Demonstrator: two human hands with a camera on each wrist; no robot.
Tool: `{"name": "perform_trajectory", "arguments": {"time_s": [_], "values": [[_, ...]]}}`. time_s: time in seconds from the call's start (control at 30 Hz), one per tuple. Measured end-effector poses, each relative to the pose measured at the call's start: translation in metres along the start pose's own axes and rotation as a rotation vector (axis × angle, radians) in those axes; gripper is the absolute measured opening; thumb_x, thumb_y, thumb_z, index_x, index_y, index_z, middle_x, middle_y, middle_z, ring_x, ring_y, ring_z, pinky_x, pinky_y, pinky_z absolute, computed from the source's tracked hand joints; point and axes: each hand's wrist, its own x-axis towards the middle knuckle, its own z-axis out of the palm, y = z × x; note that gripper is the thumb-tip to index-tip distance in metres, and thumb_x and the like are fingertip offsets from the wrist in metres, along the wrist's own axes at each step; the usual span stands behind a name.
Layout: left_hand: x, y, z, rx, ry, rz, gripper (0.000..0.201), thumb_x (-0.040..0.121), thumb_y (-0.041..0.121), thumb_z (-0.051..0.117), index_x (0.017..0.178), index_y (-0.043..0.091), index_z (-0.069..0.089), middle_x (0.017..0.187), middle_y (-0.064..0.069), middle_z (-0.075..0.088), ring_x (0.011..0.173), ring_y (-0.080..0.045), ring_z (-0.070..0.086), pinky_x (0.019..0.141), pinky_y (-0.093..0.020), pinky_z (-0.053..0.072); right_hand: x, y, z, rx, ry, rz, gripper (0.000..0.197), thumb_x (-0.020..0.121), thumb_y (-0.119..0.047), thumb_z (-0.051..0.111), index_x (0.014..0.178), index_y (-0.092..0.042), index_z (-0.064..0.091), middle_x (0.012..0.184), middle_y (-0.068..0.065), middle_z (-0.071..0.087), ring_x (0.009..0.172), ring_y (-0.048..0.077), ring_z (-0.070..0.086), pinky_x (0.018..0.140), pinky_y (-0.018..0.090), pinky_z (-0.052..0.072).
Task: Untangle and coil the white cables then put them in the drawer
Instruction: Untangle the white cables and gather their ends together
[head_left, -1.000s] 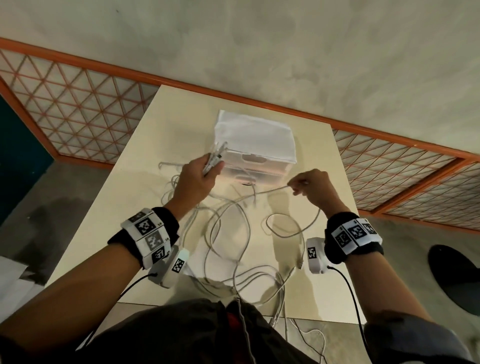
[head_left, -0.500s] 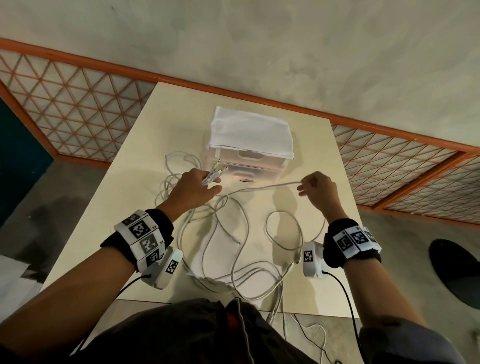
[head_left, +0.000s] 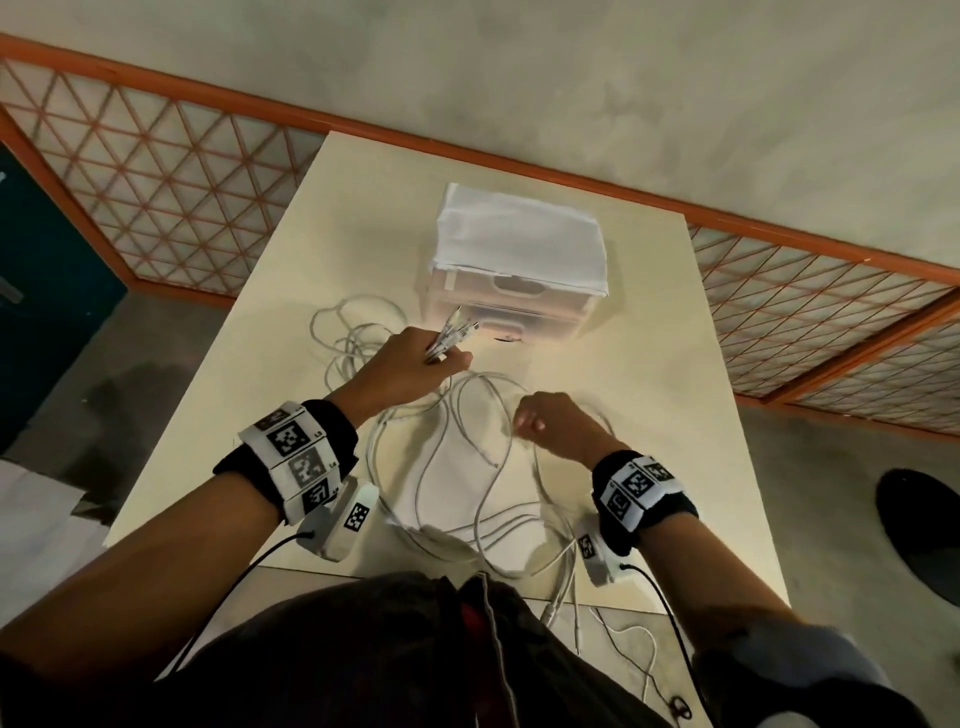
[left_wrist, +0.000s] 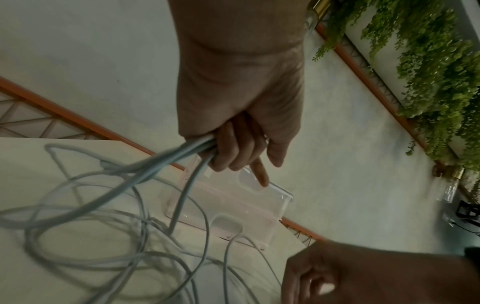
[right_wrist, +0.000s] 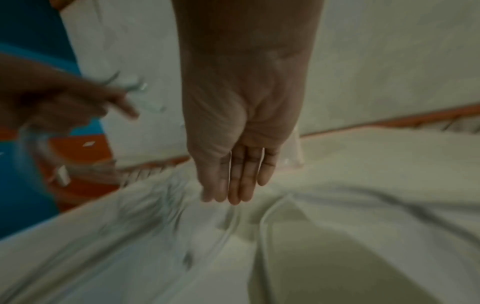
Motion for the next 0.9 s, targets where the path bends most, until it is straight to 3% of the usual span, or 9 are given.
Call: {"name": "perform_trajectory", "arguments": {"time_s": [0.07,0.13,0.2,0.33,0.47,0.57,0.7,0.8,0.9], "values": [[-0.004,0.001,-0.001,-0.005,-0.040,0.028,0.035,0.092,0.033,0.058,0.080,0.002,0.067,0.043,0.013,0.051,0.043,0.002,0.045,0.047,-0.012,0.030,0.000,-0.009,0.022,0.051,-0.108,-0.017,0.025,0.080,-0.020,0.075,0.090,0.000,0.064,0.082,0.012,0.065,0.073,0.018,0.055,0.067,0.023,0.046],[-0.006,0.003,-0.002,-0.003,-0.059,0.041,0.035,0.094,0.035,0.055,0.070,0.010,0.063,0.040,0.013,0.050,0.039,0.005,0.045,0.046,-0.009,0.032,0.002,-0.013,0.042,-0.006,-0.133,-0.040,0.029,0.078,-0.022,0.075,0.093,-0.002,0.059,0.084,0.014,0.063,0.082,0.027,0.056,0.073,0.032,0.046],[-0.007,0.002,-0.003,-0.024,-0.057,0.050,0.036,0.093,0.037,0.055,0.066,0.014,0.052,0.052,0.011,0.049,0.047,0.004,0.049,0.051,-0.012,0.033,0.006,-0.014,0.047,-0.105,-0.129,-0.061,0.021,0.083,-0.017,0.067,0.097,-0.004,0.057,0.093,0.018,0.064,0.095,0.034,0.057,0.083,0.042,0.046],[-0.005,-0.001,-0.006,0.006,-0.057,0.069,0.034,0.085,0.036,0.067,0.068,0.018,0.044,0.056,0.008,0.042,0.046,-0.001,0.040,0.054,-0.021,0.031,0.015,-0.021,0.016,-0.143,-0.069,-0.057,0.020,0.089,-0.011,0.055,0.105,-0.002,0.063,0.109,0.021,0.059,0.104,0.035,0.057,0.089,0.041,0.045],[0.000,-0.002,-0.006,-0.045,-0.071,0.100,0.031,0.076,0.031,0.077,0.075,0.019,0.048,0.051,0.009,0.039,0.041,-0.002,0.038,0.054,-0.025,0.031,0.023,-0.045,-0.039,-0.078,0.124,-0.082,0.021,0.091,-0.003,0.052,0.104,0.002,0.068,0.103,0.025,0.058,0.098,0.037,0.058,0.083,0.034,0.041],[0.002,-0.003,-0.003,-0.085,-0.068,0.130,0.033,0.073,0.035,0.079,0.083,0.018,0.052,0.054,0.007,0.037,0.045,-0.005,0.035,0.056,-0.028,0.032,0.018,-0.072,-0.077,-0.003,0.141,-0.173,0.021,0.095,-0.006,0.050,0.101,0.003,0.068,0.085,0.006,0.058,0.082,0.024,0.058,0.071,0.021,0.039],[0.004,0.003,0.001,-0.125,-0.024,0.158,0.033,0.077,0.041,0.075,0.082,0.023,0.047,0.058,0.009,0.035,0.048,-0.005,0.034,0.055,-0.021,0.031,0.013,-0.100,-0.102,0.031,0.075,-0.239,0.025,0.097,-0.021,0.050,0.090,-0.004,0.068,0.083,0.004,0.062,0.070,0.013,0.057,0.059,0.008,0.040],[0.005,0.009,-0.001,-0.120,0.001,0.206,0.018,0.087,0.037,0.065,0.091,0.031,0.048,0.066,0.012,0.044,0.055,-0.001,0.040,0.057,-0.013,0.034,0.014,-0.108,-0.108,0.118,0.089,-0.218,0.028,0.098,-0.024,0.049,0.078,-0.009,0.062,0.069,-0.009,0.058,0.057,-0.002,0.056,0.060,0.007,0.041],[0.004,0.013,-0.002,-0.140,-0.004,0.204,0.009,0.097,0.041,0.044,0.090,0.038,0.050,0.072,0.009,0.048,0.064,-0.006,0.045,0.064,-0.023,0.037,0.016,-0.108,-0.105,0.190,0.211,-0.218,0.025,0.096,-0.029,0.053,0.073,-0.018,0.055,0.064,-0.007,0.057,0.052,-0.002,0.055,0.059,0.014,0.043]]}}
